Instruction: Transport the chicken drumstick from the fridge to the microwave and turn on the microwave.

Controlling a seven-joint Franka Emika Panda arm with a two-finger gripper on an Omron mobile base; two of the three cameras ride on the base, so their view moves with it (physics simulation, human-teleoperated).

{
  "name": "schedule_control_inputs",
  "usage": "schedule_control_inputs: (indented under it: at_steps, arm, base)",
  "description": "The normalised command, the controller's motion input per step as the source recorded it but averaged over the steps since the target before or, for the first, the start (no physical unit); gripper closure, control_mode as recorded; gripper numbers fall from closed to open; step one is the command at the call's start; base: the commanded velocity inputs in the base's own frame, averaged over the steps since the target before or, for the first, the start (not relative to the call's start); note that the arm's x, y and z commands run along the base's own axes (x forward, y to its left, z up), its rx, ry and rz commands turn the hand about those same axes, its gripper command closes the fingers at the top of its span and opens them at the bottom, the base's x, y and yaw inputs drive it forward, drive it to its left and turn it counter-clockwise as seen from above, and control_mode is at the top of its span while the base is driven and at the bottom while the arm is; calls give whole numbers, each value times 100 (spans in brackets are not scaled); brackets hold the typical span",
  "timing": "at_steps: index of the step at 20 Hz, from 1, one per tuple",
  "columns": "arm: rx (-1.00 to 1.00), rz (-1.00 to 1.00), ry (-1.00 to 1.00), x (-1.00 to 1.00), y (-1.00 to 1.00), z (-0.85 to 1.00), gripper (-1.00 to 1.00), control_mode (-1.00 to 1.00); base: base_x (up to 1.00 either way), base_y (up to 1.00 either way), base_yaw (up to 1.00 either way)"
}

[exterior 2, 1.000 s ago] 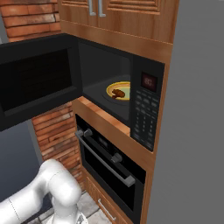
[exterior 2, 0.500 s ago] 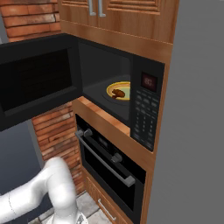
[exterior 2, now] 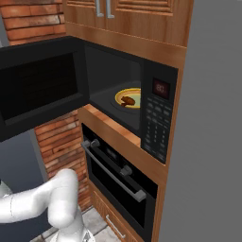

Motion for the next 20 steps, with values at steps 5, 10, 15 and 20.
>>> schedule_control_inputs:
  at_steps: [5, 10, 15, 20]
  arm:
    - [0, -23, -32, 0, -25, 41, -100, -100]
    - [0, -19, -28, -3, -41, 35, -100, -100]
    - [3, -23, -31, -66, -57, 37, -100, -100]
    - [5, -21, -38, -92, -80, 38, -100, -100]
  base:
    - [0, 0, 0]
    - [0, 0, 0]
    - [0, 0, 0]
    - [0, 0, 0]
